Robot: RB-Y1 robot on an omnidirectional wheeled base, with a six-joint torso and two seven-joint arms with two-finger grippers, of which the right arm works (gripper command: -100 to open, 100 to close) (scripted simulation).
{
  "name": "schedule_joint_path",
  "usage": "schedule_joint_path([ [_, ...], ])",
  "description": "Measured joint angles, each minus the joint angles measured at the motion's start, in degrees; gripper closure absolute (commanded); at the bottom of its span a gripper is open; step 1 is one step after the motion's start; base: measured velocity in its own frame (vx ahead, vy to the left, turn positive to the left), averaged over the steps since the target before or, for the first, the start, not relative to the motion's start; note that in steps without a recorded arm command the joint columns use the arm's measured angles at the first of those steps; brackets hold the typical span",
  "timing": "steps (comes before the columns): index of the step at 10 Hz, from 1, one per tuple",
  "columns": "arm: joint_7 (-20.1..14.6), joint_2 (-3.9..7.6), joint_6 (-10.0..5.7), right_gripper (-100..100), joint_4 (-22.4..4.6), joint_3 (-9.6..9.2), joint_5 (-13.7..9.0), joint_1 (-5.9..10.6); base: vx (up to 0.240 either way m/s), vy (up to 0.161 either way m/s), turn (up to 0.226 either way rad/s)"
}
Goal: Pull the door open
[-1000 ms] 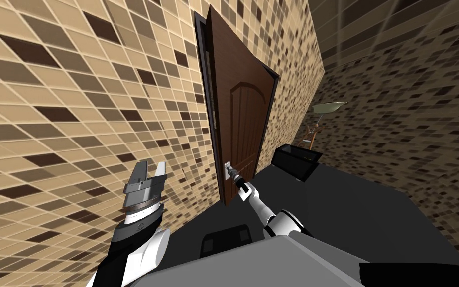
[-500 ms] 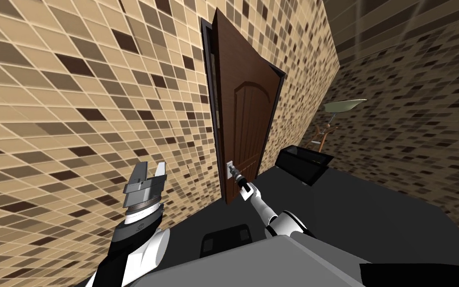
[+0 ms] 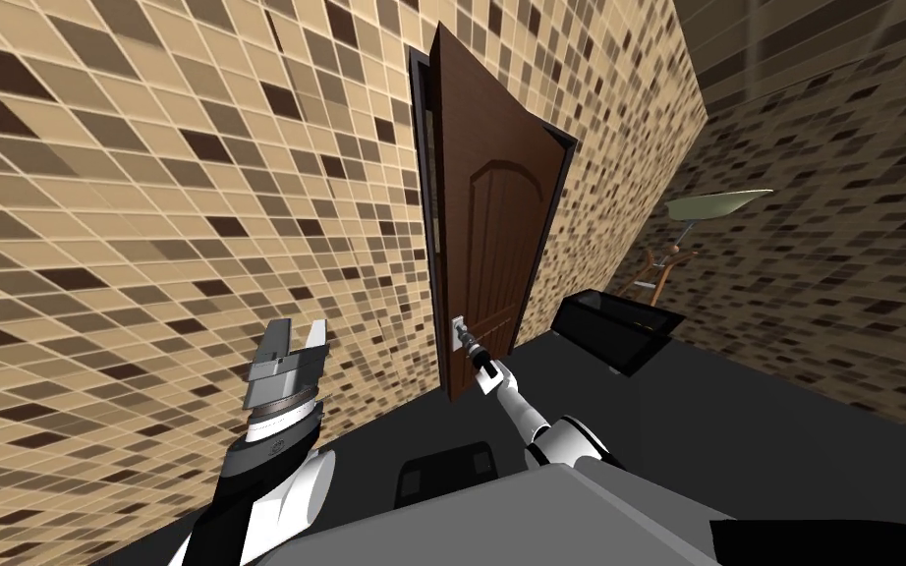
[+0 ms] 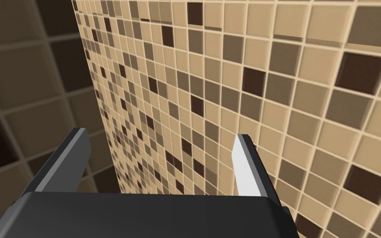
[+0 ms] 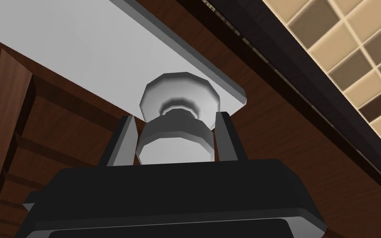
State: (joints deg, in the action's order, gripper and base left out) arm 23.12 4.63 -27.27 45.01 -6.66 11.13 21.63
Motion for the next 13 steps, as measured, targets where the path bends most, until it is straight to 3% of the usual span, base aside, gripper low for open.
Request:
schedule_joint_path([
  [13,-18.29,1.95,0.82,100,1.08,3.02,-7.83,-1.52,-0.046,-0.032,0.132],
])
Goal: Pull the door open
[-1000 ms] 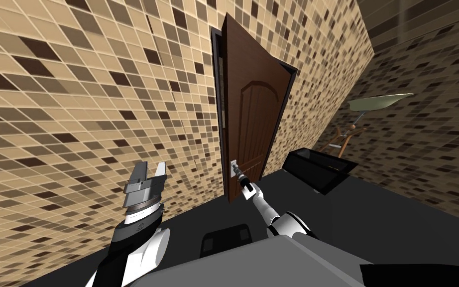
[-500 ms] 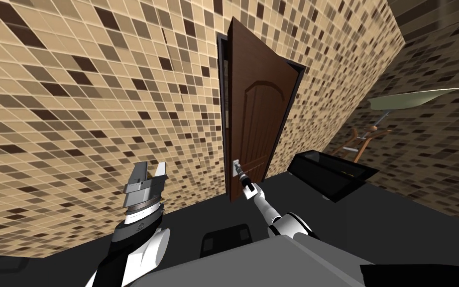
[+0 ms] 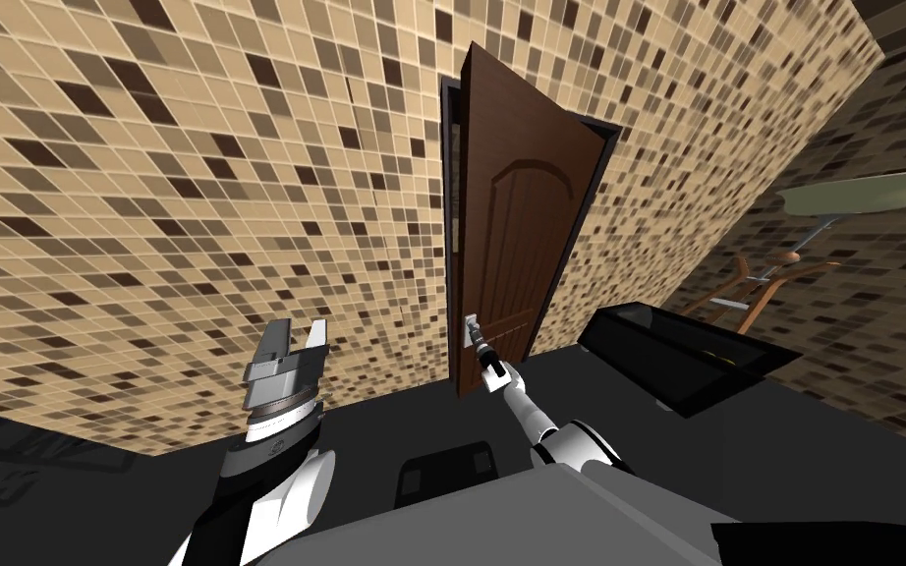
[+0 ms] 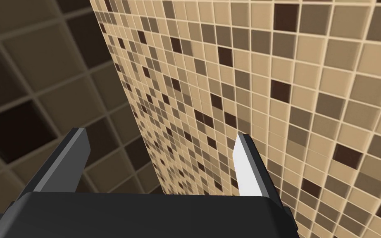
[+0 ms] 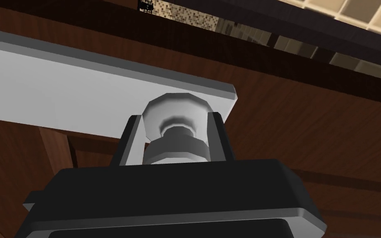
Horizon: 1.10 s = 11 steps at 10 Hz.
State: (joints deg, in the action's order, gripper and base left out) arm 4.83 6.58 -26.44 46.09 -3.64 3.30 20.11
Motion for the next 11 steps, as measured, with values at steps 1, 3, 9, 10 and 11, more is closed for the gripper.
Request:
schedule_joint_path([
  [1,-1.52,0.13,0.23,100,0.52,0.23,-0.66,-0.34,-0.031,-0.024,0.058],
  [3,-4.03,0.31,0.11,100,0.06,0.68,-1.71,-0.22,-0.042,-0.035,0.178],
  [9,-7.47,0.38,0.06,-100,1.6,1.63,-1.86,-1.14,-0.029,-0.014,0.018],
  [10,-6.16,0.41,-0.04,-100,2.16,1.67,-0.64,-1.3,-0.022,0.004,-0.073],
  [11,-4.73,0.45,-0.41,-100,2.41,1.79,0.77,-1.33,-0.03,-0.005,-0.108],
])
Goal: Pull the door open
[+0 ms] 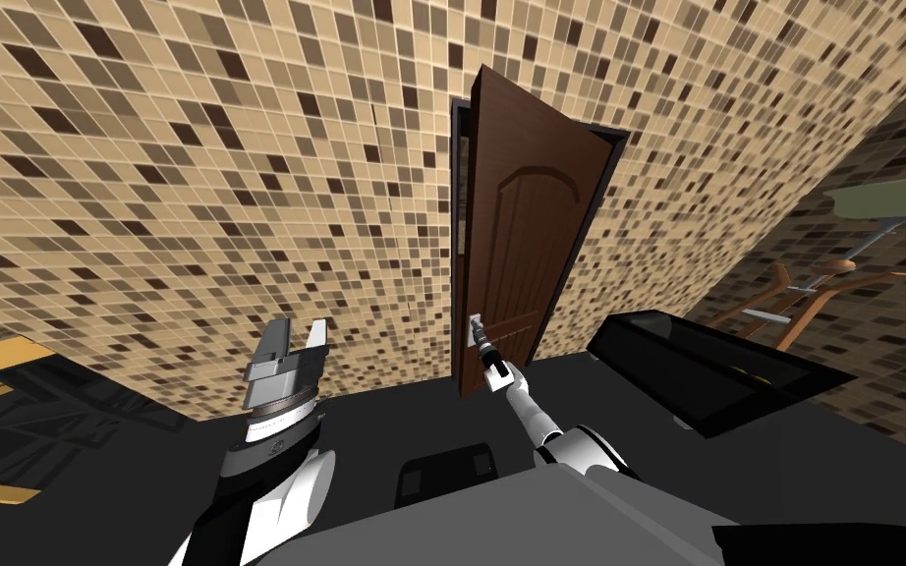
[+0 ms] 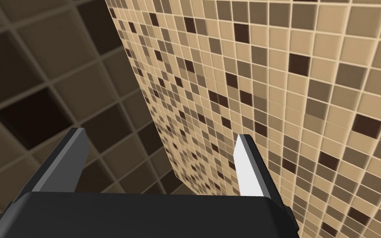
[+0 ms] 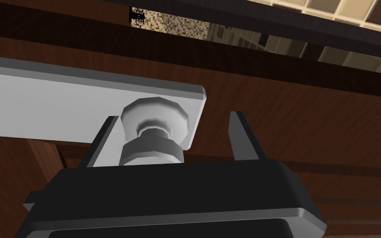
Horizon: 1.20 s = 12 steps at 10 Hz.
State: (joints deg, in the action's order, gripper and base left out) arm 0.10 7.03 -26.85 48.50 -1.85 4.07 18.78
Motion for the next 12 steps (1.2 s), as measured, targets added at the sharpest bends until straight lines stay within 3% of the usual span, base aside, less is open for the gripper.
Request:
schedule_joint_path([
  [12,17.14,0.45,-2.27,-100,3.73,1.24,17.86,-2.32,-0.018,-0.004,-0.07],
])
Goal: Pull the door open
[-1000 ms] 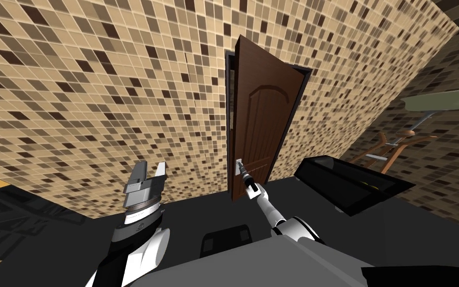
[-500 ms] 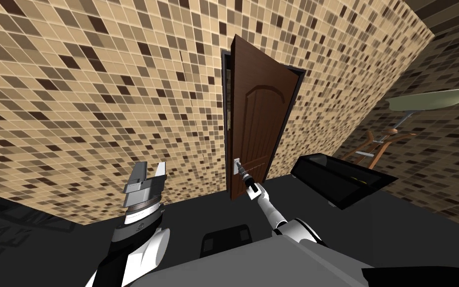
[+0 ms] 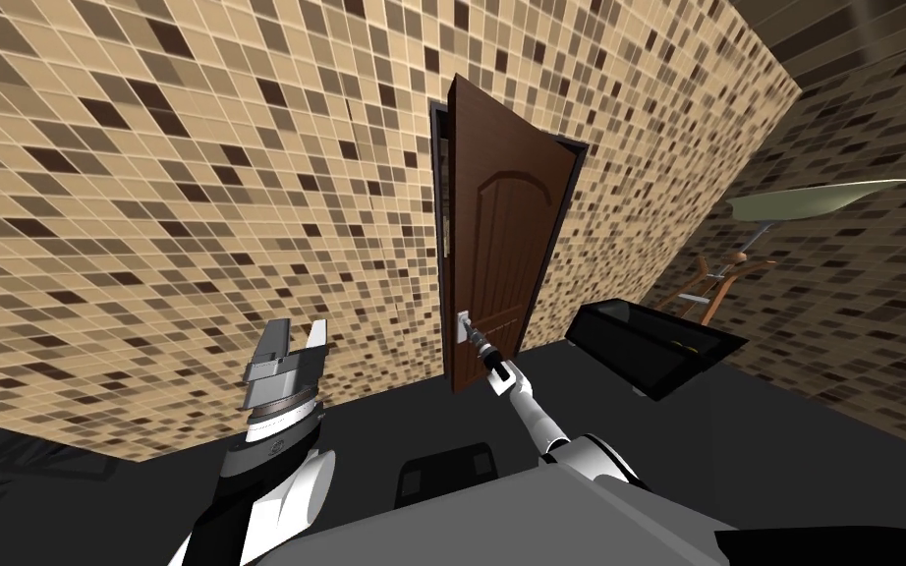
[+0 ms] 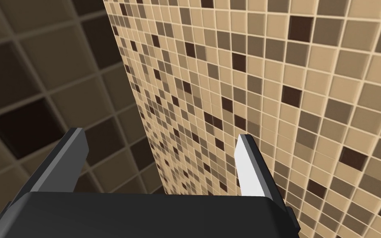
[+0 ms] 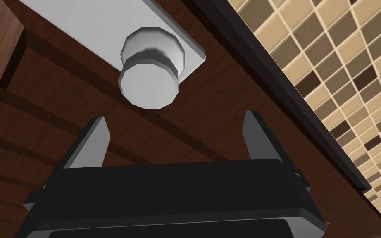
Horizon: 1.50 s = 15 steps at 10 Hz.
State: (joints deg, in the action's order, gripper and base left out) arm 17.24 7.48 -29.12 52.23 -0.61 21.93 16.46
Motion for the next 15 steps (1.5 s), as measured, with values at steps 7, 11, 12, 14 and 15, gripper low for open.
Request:
schedule_joint_path([
  [7,9.18,0.12,-1.0,-100,2.2,0.5,10.44,-1.29,-0.018,-0.005,-0.076],
  [11,15.24,0.13,-1.89,-100,3.05,0.97,16.6,-1.92,-0.019,-0.005,-0.069],
  [12,16.83,0.2,-2.05,-100,3.49,1.05,18.32,-2.2,-0.019,-0.008,-0.082],
  [14,19.84,0.25,-2.41,-100,4.08,1.23,21.13,-2.58,-0.017,-0.007,-0.06],
  [15,20.97,0.23,-2.56,-100,4.28,1.31,22.15,-2.72,-0.016,-0.005,-0.049],
])
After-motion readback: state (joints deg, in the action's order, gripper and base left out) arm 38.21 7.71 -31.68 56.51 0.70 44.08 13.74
